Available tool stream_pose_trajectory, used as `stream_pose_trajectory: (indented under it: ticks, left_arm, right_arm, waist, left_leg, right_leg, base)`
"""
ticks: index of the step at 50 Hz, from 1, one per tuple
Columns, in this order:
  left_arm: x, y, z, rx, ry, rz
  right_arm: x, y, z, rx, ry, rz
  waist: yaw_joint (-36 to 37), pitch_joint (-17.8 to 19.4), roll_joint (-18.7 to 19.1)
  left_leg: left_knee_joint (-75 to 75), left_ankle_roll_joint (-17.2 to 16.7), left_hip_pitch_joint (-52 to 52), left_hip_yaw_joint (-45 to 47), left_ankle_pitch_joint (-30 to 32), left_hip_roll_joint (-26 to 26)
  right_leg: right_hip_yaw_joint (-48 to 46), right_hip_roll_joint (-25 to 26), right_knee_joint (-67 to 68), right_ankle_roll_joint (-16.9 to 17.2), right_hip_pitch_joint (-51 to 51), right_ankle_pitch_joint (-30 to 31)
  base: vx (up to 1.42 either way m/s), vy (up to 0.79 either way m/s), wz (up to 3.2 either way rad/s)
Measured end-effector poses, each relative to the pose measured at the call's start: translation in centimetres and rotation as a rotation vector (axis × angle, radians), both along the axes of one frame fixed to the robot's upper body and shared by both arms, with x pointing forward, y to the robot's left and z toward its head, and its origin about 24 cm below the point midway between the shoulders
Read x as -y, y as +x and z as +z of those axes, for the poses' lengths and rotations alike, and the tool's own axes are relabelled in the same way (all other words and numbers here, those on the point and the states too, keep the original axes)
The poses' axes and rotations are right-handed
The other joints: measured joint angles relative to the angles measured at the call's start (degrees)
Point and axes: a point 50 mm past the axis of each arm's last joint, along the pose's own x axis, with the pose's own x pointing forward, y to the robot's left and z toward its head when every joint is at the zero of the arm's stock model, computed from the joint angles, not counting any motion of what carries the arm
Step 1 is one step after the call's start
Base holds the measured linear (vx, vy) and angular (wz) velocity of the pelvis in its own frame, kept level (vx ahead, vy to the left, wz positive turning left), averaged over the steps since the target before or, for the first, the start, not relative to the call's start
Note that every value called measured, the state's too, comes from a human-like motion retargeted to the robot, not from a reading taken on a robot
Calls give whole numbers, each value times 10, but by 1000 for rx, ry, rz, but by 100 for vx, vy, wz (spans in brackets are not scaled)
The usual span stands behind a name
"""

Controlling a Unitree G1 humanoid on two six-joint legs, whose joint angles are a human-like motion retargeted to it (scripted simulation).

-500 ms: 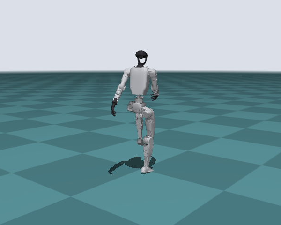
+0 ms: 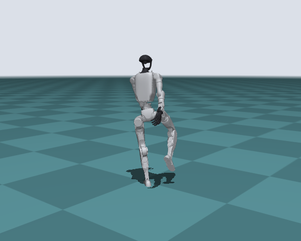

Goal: In place motions

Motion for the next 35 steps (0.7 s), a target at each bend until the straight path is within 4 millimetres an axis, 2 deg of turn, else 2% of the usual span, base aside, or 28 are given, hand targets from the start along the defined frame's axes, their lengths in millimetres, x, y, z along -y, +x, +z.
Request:
stream_pose_trajectory:
  ticks: [2,4,5,8,10,13,15,18,19,20,21,22,23,25,27,28,30,32,35]
  left_arm:
    - [3,22,22,154,30,10]
    - [7,35,39,288,35,32]
    - [8,39,48,349,25,41]
    - [9,44,59,430,-27,66]
    - [11,36,48,387,-48,70]
    - [6,3,10,197,-57,81]
    - [4,-35,-23,29,-50,102]
    - [-2,-121,-72,-284,-15,160]
    - [-5,-156,-84,-407,8,186]
    - [-9,-193,-93,-536,32,212]
    - [-14,-232,-98,-679,61,253]
    - [-17,-270,-99,-819,90,295]
    - [-21,-305,-96,-953,123,342]
    - [-29,-358,-86,-1138,191,440]
    - [-34,-390,-79,-1193,187,575]
    - [-38,-405,-74,-1210,152,627]
    - [-37,-425,-66,-1258,66,666]
    - [-27,-435,-63,-1309,55,664]
    - [-27,-452,-56,-1323,95,687]
  right_arm:
    - [-5,-35,13,-51,-47,-80]
    - [-12,-61,23,-75,-91,-147]
    - [-16,-70,28,-84,-112,-183]
    - [-17,-79,33,-111,-163,-240]
    - [-16,-80,34,-118,-179,-239]
    - [-11,-50,18,-56,-150,-169]
    - [-14,-25,4,16,-85,-100]
    - [-23,28,-18,173,26,31]
    - [-27,48,-25,235,55,87]
    - [-32,70,-30,299,83,150]
    - [-36,93,-36,365,108,228]
    - [-42,119,-39,434,138,303]
    - [-50,149,-42,508,177,373]
    - [-72,222,-38,708,261,465]
    - [-94,296,-18,950,346,561]
    - [-104,329,-2,1064,398,613]
    - [-115,382,34,1264,487,711]
    - [-121,411,60,1408,489,777]
    - [-118,426,77,1563,376,772]
  waist:
    - [-35,-9,17]
    - [-45,-23,30]
    - [-44,-29,34]
    - [-35,-32,16]
    - [-21,-42,12]
    - [10,-42,-19]
    - [32,-52,-27]
    - [75,-75,-42]
    - [72,-79,-47]
    - [64,-81,-52]
    - [73,-93,-66]
    - [88,-106,-83]
    - [114,-122,-106]
    - [129,-125,-123]
    - [171,-77,-125]
    - [185,-55,-128]
    - [203,-15,-127]
    - [222,-6,-129]
    - [259,-28,-137]
  left_leg:
    - [0,0,-19,-31,6,12]
    - [-1,-4,-37,-46,11,29]
    - [-1,-5,-43,-49,12,34]
    - [2,-6,-34,-29,5,25]
    - [-2,-7,-23,-10,0,20]
    - [-12,-11,24,39,-10,-4]
    - [-11,-18,43,63,-17,-7]
    - [9,-28,63,104,-33,-17]
    - [23,-30,67,102,-35,-23]
    - [41,-32,71,96,-34,-27]
    - [68,-35,68,113,-10,-39]
    - [112,-41,53,134,25,-44]
    - [189,-53,14,163,80,-38]
    - [392,-35,-126,156,160,16]
    - [532,-2,-217,115,148,50]
    - [607,6,-249,121,109,79]
    - [719,24,-312,114,60,123]
    - [787,33,-390,99,32,115]
    - [859,33,-492,93,-2,113]
  right_leg:
    - [7,15,59,16,-71,-28]
    - [5,42,78,31,-120,-45]
    - [1,50,78,35,-136,-50]
    - [0,39,45,22,-114,-61]
    - [-15,33,-9,9,-63,-67]
    - [-18,51,-135,3,67,-73]
    - [-20,94,-265,9,167,-66]
    - [3,156,-539,28,338,-30]
    - [-15,167,-630,21,395,-70]
    - [-42,178,-716,4,451,-139]
    - [-58,184,-765,-34,471,-150]
    - [-64,180,-804,-57,483,-151]
    - [-49,156,-822,-50,477,-134]
    - [16,126,-824,-21,441,-123]
    - [33,140,-828,-35,440,-106]
    - [28,148,-831,-45,447,-100]
    - [48,152,-825,-51,459,-98]
    - [62,144,-820,-55,452,-97]
    - [70,132,-811,-60,421,-94]
  base:
    - [7,-23,92]
    - [7,-28,35]
    - [1,-22,-3]
    - [0,-7,-40]
    - [11,5,-77]
    - [15,9,-96]
    - [16,6,-97]
    - [15,11,-84]
    - [17,16,24]
    - [15,22,-1]
    - [9,26,-68]
    - [-4,27,-176]
    - [-28,24,-148]
    - [-67,17,-56]
    - [-75,6,-114]
    - [-53,2,-124]
    - [-40,9,-76]
    - [-25,17,-30]
    - [-1,2,-14]
